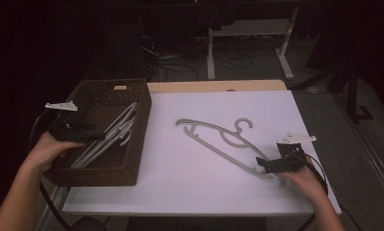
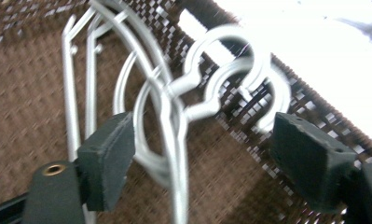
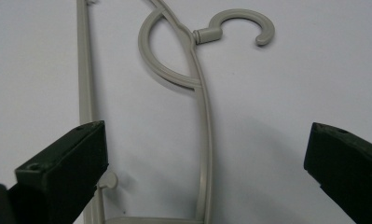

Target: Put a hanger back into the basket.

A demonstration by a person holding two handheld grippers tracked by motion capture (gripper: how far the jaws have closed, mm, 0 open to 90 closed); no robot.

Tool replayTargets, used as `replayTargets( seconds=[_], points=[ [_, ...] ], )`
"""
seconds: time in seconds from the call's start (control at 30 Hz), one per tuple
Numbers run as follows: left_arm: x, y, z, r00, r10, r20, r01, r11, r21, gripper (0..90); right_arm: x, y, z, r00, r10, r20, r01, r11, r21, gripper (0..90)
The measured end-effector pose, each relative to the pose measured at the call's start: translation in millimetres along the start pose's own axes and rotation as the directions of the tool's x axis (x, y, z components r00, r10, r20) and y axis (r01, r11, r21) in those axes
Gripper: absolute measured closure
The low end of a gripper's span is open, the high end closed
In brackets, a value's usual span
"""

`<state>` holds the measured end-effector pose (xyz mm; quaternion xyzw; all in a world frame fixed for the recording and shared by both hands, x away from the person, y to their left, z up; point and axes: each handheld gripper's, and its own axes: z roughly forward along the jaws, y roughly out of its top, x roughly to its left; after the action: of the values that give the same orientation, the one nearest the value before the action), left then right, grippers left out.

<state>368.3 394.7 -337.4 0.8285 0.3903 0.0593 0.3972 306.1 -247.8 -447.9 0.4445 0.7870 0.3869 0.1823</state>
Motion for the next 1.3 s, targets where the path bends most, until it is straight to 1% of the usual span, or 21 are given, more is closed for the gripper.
replayTargets(
  seconds=[0.2, 0.33, 0.37, 0.47, 0.6, 0.63, 0.67, 0.7, 0.83, 0.9, 0.97, 1.03, 1.1, 1.17, 1.23, 1.27, 1.3],
  points=[
    [-20.5, 16.7, 6.7, 0.9984, 0.028, 0.049, -0.025, 0.998, -0.058, 17.0, 0.5, 2.1, -0.6, 1.0, -0.004, -0.004, 0.004, 1.0, 0.002, 0.0],
    [-42.3, 28.9, 15.4, 0.995, 0.064, 0.077, -0.057, 0.9948, -0.084, 15.6, 2.1, 4.5, -1.0, 0.9999, -0.005, -0.01, 0.005, 1.0, 0.007, 0.0],
    [-48.2, 32.2, 17.7, 0.9933, 0.077, 0.086, -0.069, 0.9937, -0.088, 15.5, 2.6, 5.2, -1.0, 0.9999, -0.007, -0.012, 0.007, 1.0, 0.006, 0.0],
    [-66.2, 42.5, 25.1, 0.9889, 0.101, 0.109, -0.089, 0.9898, -0.111, 15.5, 3.7, 6.0, -1.0, 0.9998, -0.01, -0.015, 0.01, 1.0, 0.011, 0.0],
    [-89.1, 55.4, 37.7, 0.9812, 0.13, 0.142, -0.111, 0.9845, -0.136, 15.6, 3.2, 5.6, -1.3, 0.9999, 0.002, -0.016, -0.001, 1.0, 0.02, 0.0],
    [-94.2, 58.3, 41.3, 0.9787, 0.142, 0.149, -0.121, 0.9829, -0.139, 15.6, 2.7, 5.3, -1.4, 0.9999, 0.003, -0.016, -0.003, 1.0, 0.021, 0.0],
    [-94.2, 58.3, 41.3, 0.9787, 0.142, 0.149, -0.121, 0.9829, -0.139, 15.6, 2.7, 5.3, -1.4, 0.9999, 0.003, -0.016, -0.003, 1.0, 0.021, 0.0],
    [-104.6, 63.5, 49.4, 0.9746, 0.154, 0.163, -0.13, 0.9806, -0.147, 15.6, 2.1, 5.1, -1.4, 0.9999, 0.002, -0.012, -0.002, 1.0, 0.023, 0.0],
    [-123.8, 72.5, 66.9, 0.9673, 0.175, 0.184, -0.149, 0.9776, -0.149, 16.3, 0.1, 4.6, -1.5, 0.9999, 0.007, -0.011, -0.007, 1.0, 0.027, 0.0],
    [-133.8, 76.6, 77.0, 0.9619, 0.192, 0.195, -0.164, 0.975, -0.151, 17.1, 0.0, 4.5, -1.3, 0.9999, 0.006, -0.012, -0.005, 1.0, 0.029, 0.0],
    [-143.8, 79.7, 87.2, 0.9601, 0.202, 0.193, -0.173, 0.9724, -0.157, 19.6, -0.2, 4.3, -1.0, 0.9999, 0.005, -0.011, -0.004, 1.0, 0.031, 0.0],
    [-152.8, 81.6, 98.4, 0.9591, 0.208, 0.192, -0.179, 0.971, -0.158, 24.1, -0.5, 4.1, -1.0, 1.0, 0.003, -0.008, -0.002, 1.0, 0.031, 0.0],
    [-161.0, 82.2, 110.9, 0.959, 0.215, 0.184, -0.19, 0.971, -0.145, 30.8, -0.7, 3.9, -1.5, 0.9999, 0.006, -0.008, -0.006, 0.999, 0.031, 0.0],
    [-168.3, 81.6, 124.4, 0.9608, 0.222, 0.166, -0.202, 0.9708, -0.13, 38.2, -0.9, 3.5, -1.7, 1.0, 0.007, -0.007, -0.006, 0.999, 0.031, 0.0],
    [-172.8, 80.0, 138.6, 0.9639, 0.219, 0.152, -0.203, 0.9727, -0.113, 48.7, -1.4, 3.0, -1.4, 1.0, 0.006, -0.005, -0.006, 0.999, 0.031, 0.0],
    [-173.7, 78.8, 145.8, 0.9637, 0.221, 0.151, -0.206, 0.9729, -0.105, 54.8, -1.4, 2.8, -1.4, 1.0, 0.007, -0.005, -0.007, 0.999, 0.032, 0.0],
    [-174.2, 77.4, 153.6, 0.9649, 0.22, 0.144, -0.208, 0.9739, -0.091, 62.5, -1.6, 2.6, -1.4, 1.0, 0.004, -0.006, -0.004, 0.999, 0.033, 0.0]
  ],
)
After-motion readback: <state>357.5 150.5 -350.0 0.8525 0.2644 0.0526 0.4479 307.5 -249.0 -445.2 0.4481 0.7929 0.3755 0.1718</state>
